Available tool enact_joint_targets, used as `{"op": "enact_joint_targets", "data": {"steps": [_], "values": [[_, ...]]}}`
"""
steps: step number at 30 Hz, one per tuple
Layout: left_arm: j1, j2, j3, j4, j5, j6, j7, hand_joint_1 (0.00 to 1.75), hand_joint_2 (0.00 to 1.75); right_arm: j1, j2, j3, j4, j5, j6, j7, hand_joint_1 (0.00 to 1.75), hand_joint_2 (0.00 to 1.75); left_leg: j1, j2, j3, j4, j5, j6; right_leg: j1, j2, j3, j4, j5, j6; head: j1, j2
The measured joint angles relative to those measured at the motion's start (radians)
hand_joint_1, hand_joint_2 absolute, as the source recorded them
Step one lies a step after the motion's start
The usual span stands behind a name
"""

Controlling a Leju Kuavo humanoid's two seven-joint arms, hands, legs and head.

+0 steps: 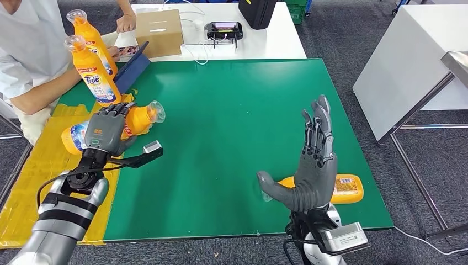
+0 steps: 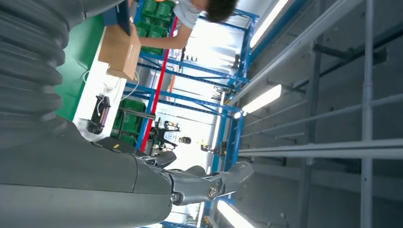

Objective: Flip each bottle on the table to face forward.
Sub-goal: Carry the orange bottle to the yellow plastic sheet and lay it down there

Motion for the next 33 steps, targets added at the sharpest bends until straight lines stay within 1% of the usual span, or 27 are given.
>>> {"op": "enact_joint_targets", "data": {"steps": [4, 13, 16, 22, 23, 24, 26, 27, 28, 30, 33], "values": [[-0.044, -0.011, -0.029, 0.161, -0.002, -0.031, 0.020, 1.75, 1.75, -0.019, 0.001, 0.008, 0.005, 0.031, 0.010, 0.020, 0.00, 1.75, 0.000, 0.000, 0.000, 0.000, 0.000, 0.000, -0.001, 0.000, 0.000, 0.000, 0.000, 0.000, 0.000, 0.000], [-0.082, -0.051, -0.085, 0.431, -0.006, -0.059, 0.098, 1.75, 1.75, -0.042, 0.001, 0.022, 0.025, 0.046, 0.030, 0.041, 0.00, 1.75, -0.001, 0.000, 0.000, 0.000, 0.000, 0.000, -0.001, 0.000, 0.000, 0.000, 0.000, 0.000, 0.000, 0.000], [-0.092, -0.060, -0.098, 0.478, -0.006, -0.052, 0.109, 1.75, 1.75, -0.044, 0.002, 0.023, 0.032, 0.048, 0.030, 0.043, 0.00, 1.75, 0.000, 0.000, 0.000, 0.000, 0.000, 0.000, 0.000, 0.000, 0.000, 0.000, 0.000, 0.000, 0.000, 0.000], [-0.117, -0.069, -0.108, 0.530, -0.006, -0.052, 0.114, 1.75, 1.75, -0.047, 0.002, 0.024, 0.041, 0.050, 0.031, 0.044, 0.00, 1.75, 0.000, -0.001, 0.001, 0.000, 0.000, 0.000, 0.000, 0.000, 0.002, 0.000, 0.000, 0.000, 0.000, 0.000], [-0.120, -0.070, -0.111, 0.536, -0.006, -0.056, 0.121, 1.71, 1.75, -0.048, 0.002, 0.024, 0.042, 0.051, 0.031, 0.045, 0.00, 1.75, 0.000, -0.001, 0.002, 0.000, 0.000, 0.000, -0.001, 0.000, 0.002, 0.000, 0.000, 0.000, 0.000, 0.000], [-0.123, -0.070, -0.115, 0.543, -0.005, -0.060, 0.129, 1.34, 1.75, -0.049, 0.002, 0.024, 0.044, 0.052, 0.032, 0.046, 0.00, 1.75, 0.000, -0.001, 0.002, 0.000, 0.000, 0.000, -0.001, 0.000, 0.003, 0.000, 0.000, 0.000, 0.000, 0.000], [-0.130, -0.073, -0.121, 0.559, -0.004, -0.066, 0.148, 0.47, 1.75, -0.051, 0.002, 0.026, 0.047, 0.056, 0.033, 0.048, 0.00, 1.75, 0.000, -0.001, 0.003, 0.000, 0.000, 0.000, -0.001, 0.000, 0.004, 0.000, 0.000, 0.000, 0.000, 0.000], [-0.132, -0.074, -0.122, 0.567, -0.004, -0.066, 0.154, 0.07, 1.75, -0.051, 0.002, 0.027, 0.050, 0.059, 0.033, 0.049, 0.00, 1.75, 0.000, -0.001, 0.003, 0.000, 0.000, 0.000, -0.001, 0.000, 0.004, 0.000, 0.000, 0.000, 0.000, 0.000], [-0.134, -0.076, -0.123, 0.573, -0.003, -0.064, 0.159, 0.00, 1.75, -0.051, 0.002, 0.029, 0.052, 0.061, 0.033, 0.051, 0.00, 1.75, 0.000, -0.001, 0.004, 0.000, 0.000, 0.000, -0.001, 0.000, 0.004, 0.000, 0.000, 0.000, 0.000, 0.000], [-0.134, -0.078, -0.124, 0.585, -0.003, -0.047, 0.173, 0.00, 1.75, -0.052, 0.002, 0.029, 0.057, 0.071, 0.031, 0.054, 0.00, 1.75, 0.000, -0.001, 0.004, 0.000, 0.000, 0.000, 0.000, 0.000, 0.005, 0.000, 0.000, 0.000, 0.000, 0.000], [-0.132, -0.079, -0.127, 0.595, -0.003, 0.004, 0.209, 0.00, 1.75, -0.052, 0.000, 0.029, 0.064, 0.110, 0.019, 0.071, 0.00, 1.75, 0.000, 0.000, 0.004, 0.000, 0.000, 0.000, 0.000, 0.000, 0.005, 0.000, 0.000, 0.000, 0.000, 0.000]]}}
